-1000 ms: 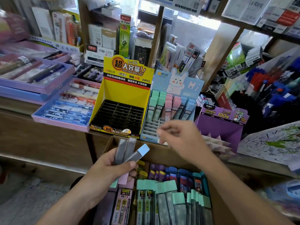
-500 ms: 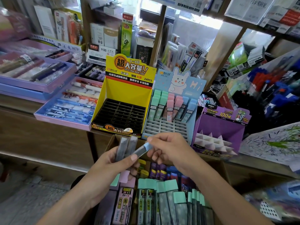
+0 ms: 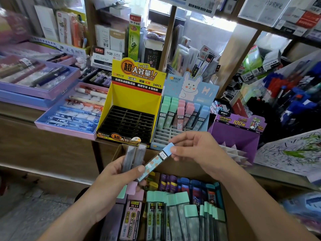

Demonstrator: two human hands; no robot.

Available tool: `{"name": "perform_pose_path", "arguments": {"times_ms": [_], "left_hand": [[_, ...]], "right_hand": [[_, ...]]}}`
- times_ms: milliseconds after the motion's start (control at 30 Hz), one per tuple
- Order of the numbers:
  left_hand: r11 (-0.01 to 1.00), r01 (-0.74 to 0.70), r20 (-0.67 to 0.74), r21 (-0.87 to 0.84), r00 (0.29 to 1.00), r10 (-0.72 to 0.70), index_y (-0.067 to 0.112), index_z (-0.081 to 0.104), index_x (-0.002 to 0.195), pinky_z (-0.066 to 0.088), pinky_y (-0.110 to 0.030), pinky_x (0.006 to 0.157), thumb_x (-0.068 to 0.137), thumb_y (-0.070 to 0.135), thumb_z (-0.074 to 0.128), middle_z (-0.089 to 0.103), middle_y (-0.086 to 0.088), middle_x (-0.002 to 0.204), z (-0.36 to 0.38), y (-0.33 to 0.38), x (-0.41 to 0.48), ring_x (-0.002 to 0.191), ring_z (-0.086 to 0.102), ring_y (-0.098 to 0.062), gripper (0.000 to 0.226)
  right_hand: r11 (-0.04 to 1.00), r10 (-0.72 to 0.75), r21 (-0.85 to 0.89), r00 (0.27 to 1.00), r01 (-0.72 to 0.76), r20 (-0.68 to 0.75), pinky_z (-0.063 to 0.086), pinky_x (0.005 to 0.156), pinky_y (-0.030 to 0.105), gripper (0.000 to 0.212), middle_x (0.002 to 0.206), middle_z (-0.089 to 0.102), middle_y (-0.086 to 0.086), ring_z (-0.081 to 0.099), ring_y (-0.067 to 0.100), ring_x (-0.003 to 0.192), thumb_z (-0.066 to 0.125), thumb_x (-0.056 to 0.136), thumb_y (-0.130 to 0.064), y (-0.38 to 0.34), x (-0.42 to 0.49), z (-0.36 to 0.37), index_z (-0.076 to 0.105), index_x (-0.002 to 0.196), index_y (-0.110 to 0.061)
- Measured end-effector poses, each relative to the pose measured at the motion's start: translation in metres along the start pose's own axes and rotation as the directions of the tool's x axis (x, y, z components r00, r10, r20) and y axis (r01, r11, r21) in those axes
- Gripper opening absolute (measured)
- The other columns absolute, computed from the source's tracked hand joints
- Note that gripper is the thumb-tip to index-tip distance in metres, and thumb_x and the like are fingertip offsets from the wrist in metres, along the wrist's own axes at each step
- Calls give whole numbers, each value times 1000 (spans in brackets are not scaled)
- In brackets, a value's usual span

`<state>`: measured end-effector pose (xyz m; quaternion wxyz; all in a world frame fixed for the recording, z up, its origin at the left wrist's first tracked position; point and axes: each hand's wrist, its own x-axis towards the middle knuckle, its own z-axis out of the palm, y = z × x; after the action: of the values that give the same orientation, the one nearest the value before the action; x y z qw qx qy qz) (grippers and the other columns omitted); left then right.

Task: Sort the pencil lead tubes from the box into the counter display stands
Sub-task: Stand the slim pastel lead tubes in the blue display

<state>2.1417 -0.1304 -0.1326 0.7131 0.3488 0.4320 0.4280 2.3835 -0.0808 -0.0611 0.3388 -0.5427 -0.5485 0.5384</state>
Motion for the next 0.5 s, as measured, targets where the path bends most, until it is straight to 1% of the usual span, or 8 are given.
{"name": "perform_pose_path", "arguments": {"times_ms": [100, 167, 200, 267, 367, 433, 500], "left_hand": [[1000, -2, -14, -27, 1000, 1, 5, 71, 113, 59, -31, 63, 86, 22, 70, 71, -19, 87, 0, -1, 1, 74, 66, -25, 32], [999, 1, -11, -35, 1000, -1, 2, 68, 117, 58, -33, 65, 92, 18, 64, 71, -20, 89, -2, -2, 3, 75, 66, -26, 30], [1000, 1, -8, -31, 1000, -1, 1, 67, 118, 58, -33, 65, 94, 17, 62, 71, -20, 89, -2, -2, 3, 75, 66, -26, 29], [1000, 0, -2, -20, 1000, 0, 1, 67, 118, 59, -32, 65, 95, 15, 61, 71, -20, 89, -3, -3, 4, 75, 67, -25, 28], [1000, 1, 4, -17, 1000, -1, 1, 67, 118, 60, -31, 65, 92, 15, 63, 72, -20, 89, -5, -6, 6, 74, 67, -25, 29], [1000, -1, 5, -13, 1000, 1, 2, 68, 117, 60, -31, 65, 90, 15, 64, 72, -20, 89, -7, -7, 8, 74, 68, -25, 30], [1000, -2, 4, -10, 1000, 2, 3, 69, 116, 60, -31, 65, 86, 17, 67, 72, -21, 89, -7, -8, 9, 73, 68, -25, 33]], "right_hand": [[995, -75, -75, 996, 71, -56, 62, 69, 27, 19, 87, 78, 16, 75, 26, 73, 79, 84, 4, -13, -2, -12, 75, 102, -3], [976, -163, -163, 980, 143, -116, 64, 72, 29, 21, 87, 79, 11, 77, 27, 75, 81, 82, 2, -24, -2, -25, 77, 101, -8], [959, -210, -224, 967, 174, -148, 64, 72, 29, 21, 86, 79, 7, 77, 24, 75, 82, 82, 1, -30, -2, -33, 77, 99, -10], [905, -304, -369, 928, 211, -214, 65, 72, 28, 20, 81, 78, 4, 77, 19, 72, 83, 81, -1, -40, 2, -47, 78, 95, -14], [803, -418, -556, 867, 215, -269, 64, 72, 27, 21, 78, 77, 1, 75, 19, 71, 84, 83, -7, -51, 13, -65, 76, 88, -26], [736, -462, -647, 846, 200, -265, 61, 72, 23, 21, 79, 77, -1, 73, 14, 71, 84, 84, -11, -56, 22, -76, 76, 87, -30], [669, -489, -719, 840, 188, -235, 56, 70, 16, 17, 79, 75, -7, 68, 5, 67, 83, 84, -12, -60, 30, -83, 78, 90, -28]]}}
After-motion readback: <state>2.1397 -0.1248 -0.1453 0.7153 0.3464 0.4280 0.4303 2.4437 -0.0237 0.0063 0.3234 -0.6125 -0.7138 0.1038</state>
